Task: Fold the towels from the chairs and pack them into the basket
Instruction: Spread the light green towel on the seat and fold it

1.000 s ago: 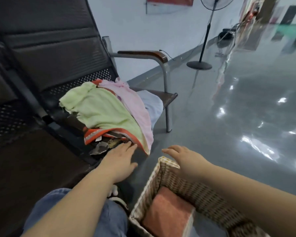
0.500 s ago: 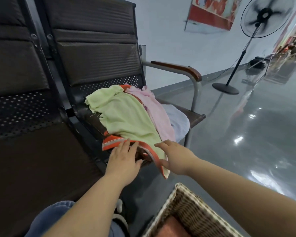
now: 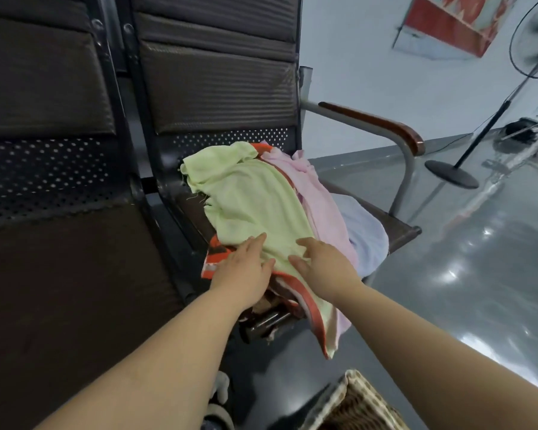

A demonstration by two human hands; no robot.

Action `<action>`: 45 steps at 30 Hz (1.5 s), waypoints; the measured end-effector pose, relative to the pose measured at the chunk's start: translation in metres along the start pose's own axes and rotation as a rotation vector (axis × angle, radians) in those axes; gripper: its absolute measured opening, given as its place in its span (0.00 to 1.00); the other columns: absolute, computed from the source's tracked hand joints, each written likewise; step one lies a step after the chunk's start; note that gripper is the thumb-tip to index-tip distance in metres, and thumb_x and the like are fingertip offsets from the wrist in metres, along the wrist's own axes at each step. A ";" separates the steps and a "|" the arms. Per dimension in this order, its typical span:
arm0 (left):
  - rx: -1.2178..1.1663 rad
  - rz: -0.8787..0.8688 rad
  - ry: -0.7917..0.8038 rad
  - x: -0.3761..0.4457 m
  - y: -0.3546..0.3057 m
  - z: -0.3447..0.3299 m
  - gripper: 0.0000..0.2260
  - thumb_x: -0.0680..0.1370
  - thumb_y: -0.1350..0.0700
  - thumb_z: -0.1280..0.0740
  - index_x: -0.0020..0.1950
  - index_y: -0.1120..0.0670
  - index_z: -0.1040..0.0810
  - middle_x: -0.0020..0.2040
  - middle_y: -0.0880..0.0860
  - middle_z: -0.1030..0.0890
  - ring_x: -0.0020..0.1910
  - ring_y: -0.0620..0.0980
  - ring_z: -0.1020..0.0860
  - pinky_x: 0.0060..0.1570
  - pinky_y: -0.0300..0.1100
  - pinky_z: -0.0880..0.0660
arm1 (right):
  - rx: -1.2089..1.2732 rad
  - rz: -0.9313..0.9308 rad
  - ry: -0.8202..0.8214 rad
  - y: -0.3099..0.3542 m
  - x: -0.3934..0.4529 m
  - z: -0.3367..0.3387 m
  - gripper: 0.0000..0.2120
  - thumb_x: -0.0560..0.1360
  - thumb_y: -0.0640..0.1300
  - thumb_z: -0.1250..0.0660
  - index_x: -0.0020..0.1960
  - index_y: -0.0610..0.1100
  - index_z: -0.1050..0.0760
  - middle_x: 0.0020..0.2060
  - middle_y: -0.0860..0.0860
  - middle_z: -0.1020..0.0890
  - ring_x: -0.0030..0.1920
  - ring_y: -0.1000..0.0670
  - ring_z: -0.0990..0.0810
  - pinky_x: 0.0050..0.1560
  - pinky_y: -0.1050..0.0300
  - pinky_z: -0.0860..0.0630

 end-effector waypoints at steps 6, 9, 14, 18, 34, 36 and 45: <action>-0.025 0.043 0.019 0.004 0.002 0.005 0.21 0.82 0.46 0.46 0.76 0.44 0.40 0.73 0.49 0.37 0.70 0.52 0.33 0.63 0.46 0.36 | 0.159 -0.069 -0.076 0.002 -0.002 -0.012 0.14 0.79 0.54 0.40 0.49 0.46 0.21 0.46 0.51 0.19 0.46 0.51 0.24 0.46 0.57 0.30; -0.184 0.055 -0.009 0.000 -0.003 0.009 0.19 0.82 0.44 0.47 0.72 0.44 0.33 0.71 0.48 0.33 0.68 0.50 0.32 0.59 0.42 0.36 | 0.349 -0.082 -0.109 0.014 -0.018 -0.006 0.12 0.79 0.52 0.41 0.47 0.46 0.24 0.41 0.53 0.22 0.41 0.54 0.27 0.39 0.67 0.34; -0.854 0.213 -0.004 -0.023 0.000 0.023 0.18 0.80 0.45 0.39 0.65 0.53 0.24 0.63 0.49 0.22 0.62 0.50 0.25 0.64 0.43 0.32 | 0.519 -0.072 -0.040 0.045 -0.063 0.000 0.11 0.79 0.52 0.40 0.41 0.49 0.28 0.35 0.54 0.24 0.36 0.55 0.28 0.36 0.64 0.34; -1.270 0.373 0.041 -0.053 0.006 0.027 0.06 0.78 0.60 0.33 0.54 0.57 0.20 0.51 0.55 0.17 0.44 0.50 0.19 0.46 0.41 0.21 | 0.558 0.005 -0.003 0.074 -0.095 0.002 0.11 0.79 0.53 0.39 0.39 0.53 0.30 0.36 0.56 0.24 0.38 0.58 0.27 0.39 0.66 0.32; -1.318 0.268 0.155 -0.164 0.027 0.108 0.08 0.79 0.56 0.36 0.53 0.57 0.19 0.39 0.52 0.16 0.38 0.48 0.19 0.42 0.42 0.22 | 1.694 -0.321 0.233 0.146 -0.085 0.031 0.21 0.77 0.33 0.38 0.70 0.38 0.32 0.58 0.39 0.22 0.46 0.43 0.18 0.39 0.52 0.20; -1.367 0.365 0.048 -0.172 0.045 0.127 0.13 0.79 0.49 0.37 0.46 0.57 0.20 0.36 0.53 0.20 0.36 0.50 0.22 0.42 0.44 0.24 | 1.609 -0.176 0.318 0.179 -0.095 0.037 0.18 0.78 0.34 0.39 0.68 0.39 0.28 0.57 0.40 0.20 0.52 0.43 0.19 0.47 0.51 0.20; -1.340 0.529 -0.250 -0.238 0.141 0.184 0.11 0.80 0.56 0.38 0.56 0.59 0.20 0.41 0.56 0.16 0.43 0.53 0.19 0.43 0.46 0.23 | 1.308 0.095 0.658 0.297 -0.153 -0.003 0.08 0.77 0.39 0.35 0.54 0.47 0.21 0.50 0.48 0.17 0.51 0.48 0.19 0.55 0.53 0.22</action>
Point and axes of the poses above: each hand's wrist, its own x-axis towards the middle knuckle, its own z-axis out of the back of the hand, y = z × x, the point moved 1 cm from there along x, towards the middle knuckle
